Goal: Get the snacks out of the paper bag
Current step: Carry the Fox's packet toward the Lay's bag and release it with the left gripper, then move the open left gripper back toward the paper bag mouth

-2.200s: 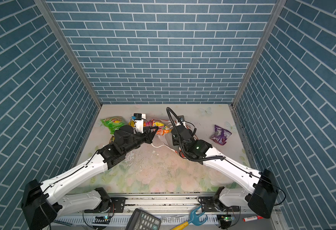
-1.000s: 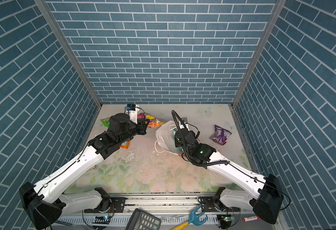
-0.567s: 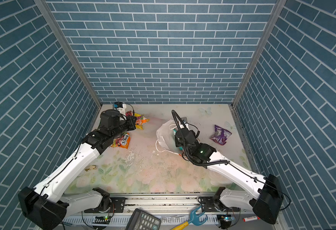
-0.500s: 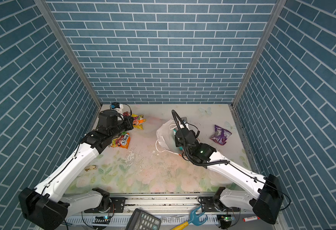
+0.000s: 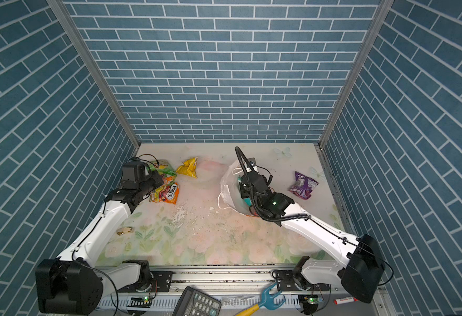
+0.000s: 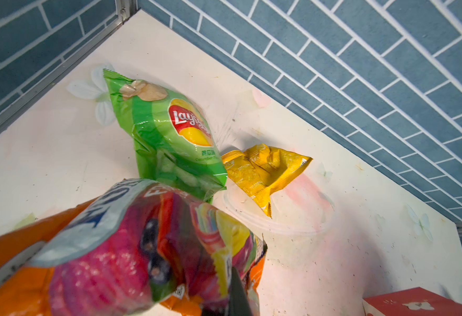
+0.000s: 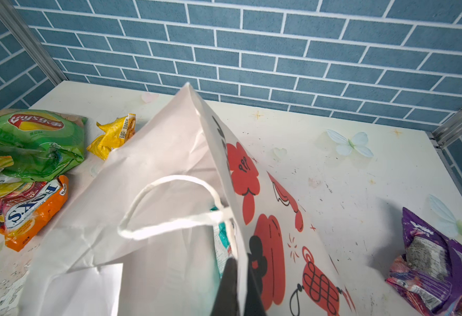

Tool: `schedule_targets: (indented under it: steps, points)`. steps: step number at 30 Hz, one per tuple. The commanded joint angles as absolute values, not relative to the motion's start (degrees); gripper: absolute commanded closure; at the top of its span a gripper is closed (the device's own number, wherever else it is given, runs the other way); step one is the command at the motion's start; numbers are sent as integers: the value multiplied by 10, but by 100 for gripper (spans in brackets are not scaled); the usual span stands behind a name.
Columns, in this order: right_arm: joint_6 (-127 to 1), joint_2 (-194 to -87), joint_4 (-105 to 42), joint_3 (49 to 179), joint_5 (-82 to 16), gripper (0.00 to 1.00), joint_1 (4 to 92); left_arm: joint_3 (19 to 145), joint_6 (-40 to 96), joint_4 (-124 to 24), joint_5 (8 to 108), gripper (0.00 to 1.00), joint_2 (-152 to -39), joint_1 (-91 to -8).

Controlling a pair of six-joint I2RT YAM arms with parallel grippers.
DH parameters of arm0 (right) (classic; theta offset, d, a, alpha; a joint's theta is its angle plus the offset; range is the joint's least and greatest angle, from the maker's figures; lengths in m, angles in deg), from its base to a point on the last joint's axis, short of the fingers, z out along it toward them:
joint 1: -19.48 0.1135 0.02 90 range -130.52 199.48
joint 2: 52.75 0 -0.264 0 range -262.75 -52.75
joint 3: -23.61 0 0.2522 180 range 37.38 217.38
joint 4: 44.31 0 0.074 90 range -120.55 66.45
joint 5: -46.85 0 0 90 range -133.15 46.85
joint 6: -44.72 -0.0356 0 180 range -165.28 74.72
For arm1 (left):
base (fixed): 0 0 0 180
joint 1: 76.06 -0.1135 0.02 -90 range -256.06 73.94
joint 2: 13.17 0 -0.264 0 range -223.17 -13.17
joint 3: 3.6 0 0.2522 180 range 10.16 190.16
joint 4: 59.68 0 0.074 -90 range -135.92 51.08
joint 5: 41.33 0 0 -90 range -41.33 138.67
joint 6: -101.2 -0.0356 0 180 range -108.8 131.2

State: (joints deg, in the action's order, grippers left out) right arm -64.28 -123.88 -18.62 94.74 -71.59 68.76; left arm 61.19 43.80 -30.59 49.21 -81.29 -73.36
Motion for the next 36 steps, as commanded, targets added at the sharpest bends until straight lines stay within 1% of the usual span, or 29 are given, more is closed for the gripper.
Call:
schedule_targets:
  steps: [1,5,10,12,13,14,16,17,18,20,23,24,27,29,31,36]
  points:
    - [-627,-1249,-187,958,-691,100,682,615,437,-344,479,100,-830,-744]
    - [-626,-1256,-197,957,-677,100,677,623,435,-354,482,100,-864,-746]
    - [-627,-1259,-200,956,-670,100,673,632,435,-381,527,100,-894,-742]
    - [-628,-1258,-200,956,-668,100,672,634,429,-388,526,100,-904,-734]
    - [-628,-1258,-200,955,-667,100,671,639,425,-384,526,98,-911,-732]
    - [-627,-1258,-199,955,-667,100,669,645,423,-378,526,90,-918,-730]
    - [-630,-1262,-197,958,-667,100,666,652,417,-380,534,83,-929,-727]
    - [-632,-1265,-194,961,-666,100,665,654,414,-383,541,75,-935,-726]
    - [-634,-1268,-190,964,-665,100,664,659,410,-384,543,62,-940,-722]
    - [-638,-1272,-185,970,-665,100,662,668,398,-381,542,50,-945,-710]
    - [-642,-1275,-182,978,-662,100,662,681,386,-369,529,26,-945,-689]
    - [-644,-1277,-178,982,-661,100,661,683,383,-367,524,19,-942,-681]
    - [-644,-1281,-165,995,-660,100,660,687,383,-364,515,7,-927,-662]
    - [-644,-1282,-159,1000,-659,100,659,687,387,-363,516,2,-916,-654]
    - [-643,-1284,-154,1005,-657,100,657,685,390,-361,521,1,-902,-647]
    - [-646,-1283,-145,1011,-652,100,654,675,398,-336,538,1,-851,-637]
